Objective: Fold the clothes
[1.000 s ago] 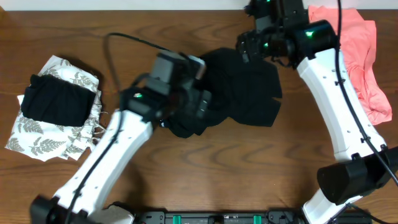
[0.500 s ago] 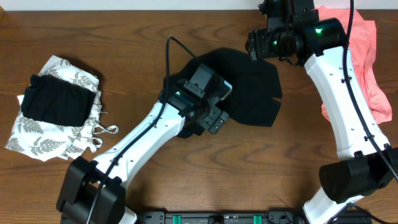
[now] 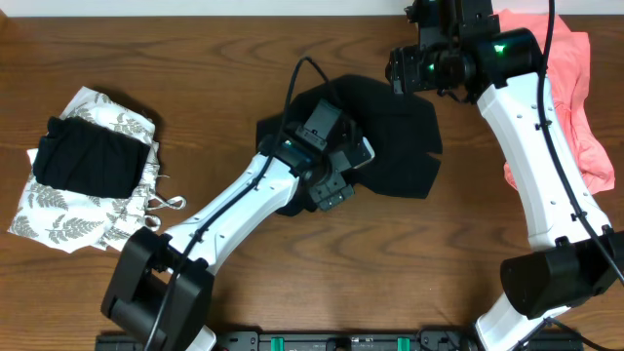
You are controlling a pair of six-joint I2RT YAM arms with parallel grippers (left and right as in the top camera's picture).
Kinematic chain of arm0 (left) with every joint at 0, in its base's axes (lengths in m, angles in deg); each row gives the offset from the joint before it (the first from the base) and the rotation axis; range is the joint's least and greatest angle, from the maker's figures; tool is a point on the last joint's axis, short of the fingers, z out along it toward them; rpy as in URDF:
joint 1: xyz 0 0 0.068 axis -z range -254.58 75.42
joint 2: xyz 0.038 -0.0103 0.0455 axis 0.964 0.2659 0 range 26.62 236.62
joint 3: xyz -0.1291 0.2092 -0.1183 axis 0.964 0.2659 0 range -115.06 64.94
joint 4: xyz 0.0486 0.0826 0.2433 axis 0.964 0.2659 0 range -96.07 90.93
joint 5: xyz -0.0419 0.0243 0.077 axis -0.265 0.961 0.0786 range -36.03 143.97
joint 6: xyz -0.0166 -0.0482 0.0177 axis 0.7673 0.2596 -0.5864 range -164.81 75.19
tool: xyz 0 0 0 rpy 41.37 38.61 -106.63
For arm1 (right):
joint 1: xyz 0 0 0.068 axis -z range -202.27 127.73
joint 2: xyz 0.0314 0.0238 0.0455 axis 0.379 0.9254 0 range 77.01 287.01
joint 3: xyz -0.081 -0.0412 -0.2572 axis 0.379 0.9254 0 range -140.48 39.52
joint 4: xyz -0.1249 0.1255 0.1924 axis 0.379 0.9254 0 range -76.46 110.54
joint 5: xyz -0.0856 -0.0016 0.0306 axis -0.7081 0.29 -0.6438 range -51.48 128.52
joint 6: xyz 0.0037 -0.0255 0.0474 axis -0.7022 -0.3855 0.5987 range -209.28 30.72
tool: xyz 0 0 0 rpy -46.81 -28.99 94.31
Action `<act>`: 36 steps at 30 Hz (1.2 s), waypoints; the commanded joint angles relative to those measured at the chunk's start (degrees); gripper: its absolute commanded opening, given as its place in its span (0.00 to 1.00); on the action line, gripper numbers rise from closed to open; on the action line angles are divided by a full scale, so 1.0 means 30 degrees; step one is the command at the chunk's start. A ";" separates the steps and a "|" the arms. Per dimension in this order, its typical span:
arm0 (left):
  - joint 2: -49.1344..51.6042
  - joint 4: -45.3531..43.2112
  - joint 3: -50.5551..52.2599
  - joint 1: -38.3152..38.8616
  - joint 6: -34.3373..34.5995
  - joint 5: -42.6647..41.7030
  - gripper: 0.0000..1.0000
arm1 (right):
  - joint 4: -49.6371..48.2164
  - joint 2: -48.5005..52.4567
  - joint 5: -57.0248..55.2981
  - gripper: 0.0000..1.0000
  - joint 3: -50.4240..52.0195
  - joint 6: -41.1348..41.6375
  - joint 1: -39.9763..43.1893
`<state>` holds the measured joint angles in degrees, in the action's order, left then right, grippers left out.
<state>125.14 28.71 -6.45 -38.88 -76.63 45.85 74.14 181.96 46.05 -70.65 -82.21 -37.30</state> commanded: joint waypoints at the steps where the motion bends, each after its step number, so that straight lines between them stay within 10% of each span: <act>1: 0.0291 -0.0393 -0.0350 -0.0036 -0.1596 0.0219 0.90 | 0.0022 0.0109 -0.0233 0.66 -0.0051 0.0197 0.0291; 11: 0.2040 -0.0532 -0.0350 -0.0087 -0.1945 0.0233 0.84 | 0.0036 0.0109 -0.0233 0.64 -0.0051 0.0197 0.0291; 20: 0.1515 -0.0335 -0.0495 -0.0087 -0.0707 0.1974 0.19 | 0.0087 0.0109 -0.0233 0.62 -0.0051 0.0197 0.0291; 36: -0.5064 -0.0182 -0.2171 -0.0780 0.4495 0.1953 0.07 | 0.0605 0.0109 -0.1035 0.59 -0.0058 0.0197 0.0291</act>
<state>111.79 27.58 -12.09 -40.21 -67.36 51.27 75.62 181.96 44.83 -70.65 -82.17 -37.30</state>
